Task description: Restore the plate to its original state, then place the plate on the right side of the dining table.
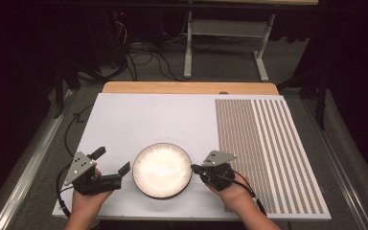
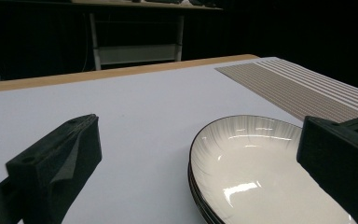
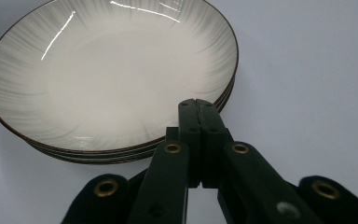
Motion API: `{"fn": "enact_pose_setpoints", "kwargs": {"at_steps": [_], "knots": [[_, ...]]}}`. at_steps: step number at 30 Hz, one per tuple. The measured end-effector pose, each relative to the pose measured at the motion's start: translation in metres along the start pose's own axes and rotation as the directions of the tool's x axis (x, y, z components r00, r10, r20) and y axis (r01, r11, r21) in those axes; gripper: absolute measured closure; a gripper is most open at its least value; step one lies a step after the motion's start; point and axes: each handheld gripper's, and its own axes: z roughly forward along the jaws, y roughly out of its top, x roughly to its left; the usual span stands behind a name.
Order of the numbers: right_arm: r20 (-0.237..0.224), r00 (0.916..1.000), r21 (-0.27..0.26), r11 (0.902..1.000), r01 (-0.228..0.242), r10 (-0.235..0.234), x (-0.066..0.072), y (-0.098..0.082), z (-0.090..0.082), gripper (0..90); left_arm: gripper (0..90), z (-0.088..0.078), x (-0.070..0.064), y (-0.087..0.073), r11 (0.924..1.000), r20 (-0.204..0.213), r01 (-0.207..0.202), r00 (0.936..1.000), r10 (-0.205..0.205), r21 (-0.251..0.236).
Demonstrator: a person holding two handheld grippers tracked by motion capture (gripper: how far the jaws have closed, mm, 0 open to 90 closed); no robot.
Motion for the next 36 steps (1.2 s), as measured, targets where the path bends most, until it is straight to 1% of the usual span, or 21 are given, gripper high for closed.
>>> {"fn": "enact_pose_setpoints", "kwargs": {"at_steps": [4,8,10,11,13,14,15,16,17,18,19,20,22,23,27,28,30,31,33,35,36], "knots": [[0.016,0.9997,-0.031,0.9994,-0.017,0.017,-0.006,-0.001,-0.011,90.0,0.4,0.001,0.001,-0.001,1.0,-0.002,-0.003,1.0,0.003,0.006],[0.058,0.9969,-0.077,0.9959,-0.048,0.052,-0.014,-0.005,-0.03,90.0,0.4,0.002,0.001,-0.001,1.0,-0.003,-0.004,1.0,0.004,0.008],[0.083,0.9933,-0.114,0.9909,-0.071,0.081,-0.02,-0.008,-0.042,82.8,0.4,0.003,0.001,-0.002,0.9999,0.0,-0.003,1.0,0.003,0.012],[0.095,0.9905,-0.139,0.9866,-0.086,0.1,-0.022,-0.01,-0.047,80.1,0.5,0.003,0.001,-0.003,0.9999,0.0,-0.001,1.0,0.001,0.013],[0.122,0.9847,-0.176,0.979,-0.102,0.125,-0.028,-0.016,-0.058,67.9,0.4,0.004,0.003,-0.003,0.9999,0.002,0.005,1.0,-0.005,0.013],[0.124,0.9822,-0.195,0.974,-0.115,0.141,-0.03,-0.019,-0.063,62.0,0.5,0.004,0.003,-0.003,0.9999,0.004,0.009,1.0,-0.009,0.011],[0.121,0.9787,-0.231,0.9636,-0.135,0.166,-0.034,-0.025,-0.071,47.5,0.4,0.004,0.004,-0.003,0.9999,0.006,0.007,1.0,-0.008,0.012],[0.121,0.9787,-0.231,0.9636,-0.135,0.166,-0.034,-0.025,-0.071,47.5,0.4,0.005,0.004,-0.004,0.9999,0.007,0.007,1.0,-0.007,0.013],[0.118,0.9755,-0.263,0.9532,-0.149,0.185,-0.036,-0.03,-0.076,32.3,0.1,0.005,0.004,-0.004,0.9999,0.009,0.006,0.9999,-0.006,0.015],[0.118,0.9755,-0.263,0.9532,-0.149,0.185,-0.036,-0.03,-0.076,32.3,0.1,0.006,0.004,-0.004,0.9998,0.012,-0.001,0.9999,0.001,0.02],[0.129,0.9717,-0.279,0.9475,-0.156,0.198,-0.038,-0.031,-0.077,14.8,0.0,0.007,0.003,-0.005,0.9994,0.016,-0.017,0.9997,0.016,0.029],[0.129,0.9717,-0.279,0.9475,-0.156,0.198,-0.038,-0.031,-0.077,14.8,0.0,0.007,0.003,-0.005,0.9994,0.016,-0.017,0.9997,0.016,0.029],[0.14,0.968,-0.287,0.9442,-0.161,0.208,-0.039,-0.031,-0.077,2.8,0.0,0.008,0.001,-0.004,0.9992,0.021,-0.023,0.9995,0.022,0.034],[0.144,0.9683,-0.287,0.945,-0.156,0.204,-0.038,-0.031,-0.077,0.6,0.0,0.008,0.0,-0.004,0.999,0.025,-0.027,0.9994,0.026,0.035],[0.156,0.9721,-0.307,0.944,-0.121,0.175,-0.035,-0.031,-0.077,0.6,0.0,0.012,-0.002,-0.003,0.9981,0.027,-0.045,0.9987,0.044,0.042],[0.154,0.9734,-0.309,0.944,-0.115,0.169,-0.035,-0.031,-0.077,0.6,0.0,0.012,-0.002,-0.003,0.998,0.027,-0.045,0.9987,0.044,0.043],[0.153,0.9727,-0.311,0.9426,-0.121,0.175,-0.034,-0.03,-0.077,0.6,0.0,0.012,-0.002,-0.003,0.9982,0.028,-0.042,0.9988,0.041,0.043],[0.151,0.974,-0.314,0.9426,-0.115,0.169,-0.033,-0.031,-0.078,0.7,0.0,0.011,-0.003,-0.002,0.9986,0.026,-0.039,0.999,0.038,0.036],[0.154,0.9757,-0.315,0.9437,-0.101,0.156,-0.032,-0.03,-0.077,2.6,0.0,0.01,-0.002,-0.002,0.9989,0.025,-0.036,0.9991,0.035,0.03],[0.157,0.976,-0.309,0.9463,-0.096,0.151,-0.031,-0.028,-0.077,8.6,0.0,0.01,-0.002,-0.002,0.9992,0.028,-0.03,0.9992,0.03,0.026],[0.157,0.976,-0.309,0.9463,-0.096,0.151,-0.031,-0.028,-0.077,8.6,0.0,0.01,-0.002,-0.002,0.9992,0.028,-0.03,0.9992,0.03,0.026]]}}
